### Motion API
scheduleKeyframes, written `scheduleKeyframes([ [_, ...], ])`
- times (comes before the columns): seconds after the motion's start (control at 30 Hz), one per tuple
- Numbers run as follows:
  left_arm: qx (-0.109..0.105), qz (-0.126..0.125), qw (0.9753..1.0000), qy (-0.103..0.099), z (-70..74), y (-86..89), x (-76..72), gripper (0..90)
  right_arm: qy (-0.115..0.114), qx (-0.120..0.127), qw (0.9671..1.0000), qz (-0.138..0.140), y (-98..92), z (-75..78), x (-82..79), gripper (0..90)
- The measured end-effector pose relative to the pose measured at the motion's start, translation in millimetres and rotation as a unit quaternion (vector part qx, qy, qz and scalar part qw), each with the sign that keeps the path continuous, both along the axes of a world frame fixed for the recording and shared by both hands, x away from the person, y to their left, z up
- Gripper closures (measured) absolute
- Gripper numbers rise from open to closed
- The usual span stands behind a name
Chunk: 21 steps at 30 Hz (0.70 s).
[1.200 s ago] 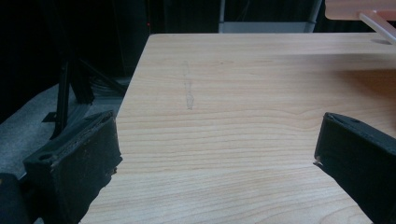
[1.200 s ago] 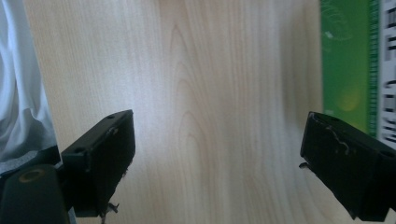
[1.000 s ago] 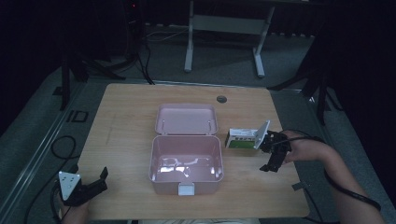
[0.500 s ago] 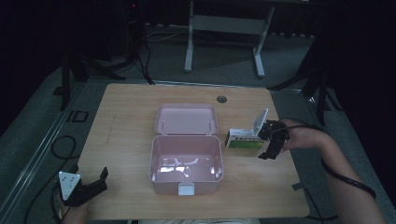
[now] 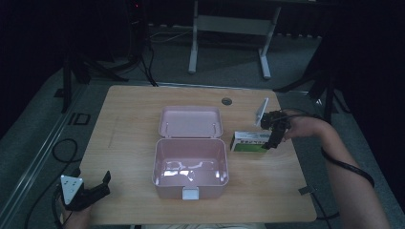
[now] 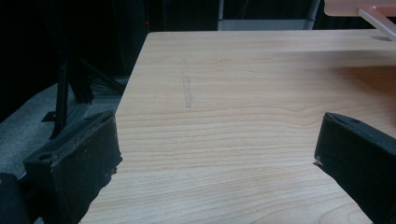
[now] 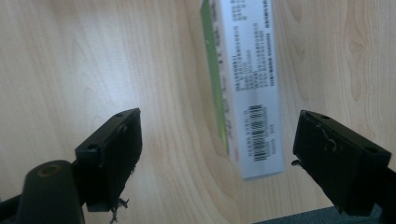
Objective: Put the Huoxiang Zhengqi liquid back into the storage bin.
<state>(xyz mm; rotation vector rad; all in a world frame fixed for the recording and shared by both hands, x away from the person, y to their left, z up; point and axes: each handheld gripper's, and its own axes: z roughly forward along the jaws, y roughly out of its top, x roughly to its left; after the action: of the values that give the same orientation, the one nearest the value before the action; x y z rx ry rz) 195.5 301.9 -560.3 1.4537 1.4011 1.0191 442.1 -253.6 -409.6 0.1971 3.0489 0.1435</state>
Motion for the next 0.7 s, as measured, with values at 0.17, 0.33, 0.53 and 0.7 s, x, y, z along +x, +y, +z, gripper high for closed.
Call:
scheduleKeyframes([
  [0.17,0.0,-0.001,1.0,0.0,-0.2,-0.2,0.0,0.3,0.004,-0.01,0.9999,0.0,6.2,-5.2,10.9,18.6],
  [0.33,0.001,-0.001,1.0,0.001,-0.4,-0.2,0.1,0.3,0.013,-0.01,0.9999,0.003,11.7,-10.1,20.0,23.1],
  [0.53,0.001,-0.002,1.0,0.001,-0.4,-0.4,0.0,0.3,0.01,-0.018,0.9997,0.016,16.3,-21.1,26.5,26.4],
  [0.7,0.002,-0.002,1.0,0.001,-0.4,-0.5,0.0,0.3,0.008,-0.018,0.9995,0.026,17.1,-28.6,29.5,30.3],
])
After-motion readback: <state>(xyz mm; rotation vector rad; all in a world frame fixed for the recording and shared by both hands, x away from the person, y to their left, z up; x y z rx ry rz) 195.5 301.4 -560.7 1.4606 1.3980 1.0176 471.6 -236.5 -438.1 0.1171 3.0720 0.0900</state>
